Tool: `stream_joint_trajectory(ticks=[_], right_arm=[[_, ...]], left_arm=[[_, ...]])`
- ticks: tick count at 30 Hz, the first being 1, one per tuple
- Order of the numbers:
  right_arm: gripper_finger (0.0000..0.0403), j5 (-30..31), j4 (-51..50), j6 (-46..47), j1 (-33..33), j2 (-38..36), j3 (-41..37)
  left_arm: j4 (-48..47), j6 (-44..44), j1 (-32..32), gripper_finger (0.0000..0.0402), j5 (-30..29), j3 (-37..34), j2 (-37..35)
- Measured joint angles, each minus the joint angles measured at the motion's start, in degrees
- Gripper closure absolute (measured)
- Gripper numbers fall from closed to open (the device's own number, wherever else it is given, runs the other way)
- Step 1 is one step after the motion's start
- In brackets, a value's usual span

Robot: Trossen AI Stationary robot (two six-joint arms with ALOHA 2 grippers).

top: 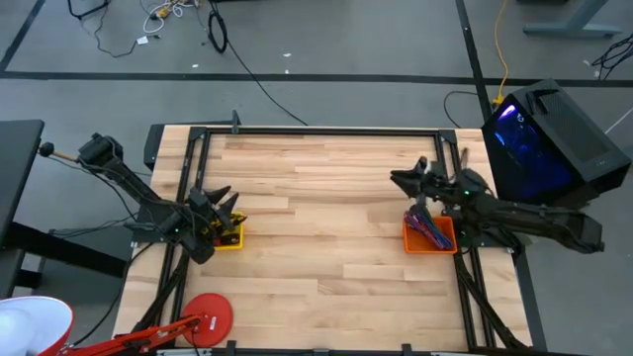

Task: Pick & Place USB Port
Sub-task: Return to Home Position

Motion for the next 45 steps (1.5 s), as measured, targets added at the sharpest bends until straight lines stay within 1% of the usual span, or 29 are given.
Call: stream_joint_trajectory(ticks=[3,11,12,17,20,22,25,31,33,35,38,45], right_arm=[[0.0316,1.5,-1.7,0.0,2.0,-8.1,0.0],[0.0316,1.1,-1.4,0.0,5.8,-29.5,0.0],[0.0316,1.0,-1.0,0.0,6.1,-31.3,0.0],[0.0316,1.4,8.4,0.0,7.7,-31.5,0.1],[0.0316,1.4,10.1,0.0,8.9,-31.4,-0.1],[0.0316,1.1,11.9,0.0,8.9,-31.2,0.0],[0.0316,1.0,10.8,0.0,8.9,-31.0,0.0],[0.0316,1.1,7.0,0.0,8.9,-30.9,0.0],[0.0316,1.0,5.6,0.0,8.9,-30.9,0.0],[0.0316,1.1,2.9,0.0,8.9,-30.9,0.0],[0.0316,1.1,2.5,0.0,8.9,-30.9,0.0],[0.0316,1.1,2.9,0.0,8.9,-30.9,0.0]], left_arm=[[0.1,0.0,-0.1,0.022,-0.7,0.0,0.0],[0.5,0.2,0.6,0.022,0.6,0.0,0.0],[0.5,0.2,0.6,0.022,0.6,0.0,0.0],[0.9,0.1,0.6,0.022,1.5,0.0,0.0],[1.1,0.1,0.6,0.022,3.8,0.0,0.0],[1.1,0.1,0.6,0.022,7.0,0.0,0.0],[1.2,0.0,0.6,0.022,12.1,0.0,0.0],[1.2,0.0,0.6,0.022,25.2,0.0,0.0],[1.0,0.4,0.6,0.022,28.3,0.1,-0.1],[1.2,0.6,0.6,0.022,30.4,0.2,-0.7],[1.2,0.1,0.7,0.022,32.4,0.1,-2.1],[1.4,-0.1,3.0,0.022,35.0,0.0,-11.0]])
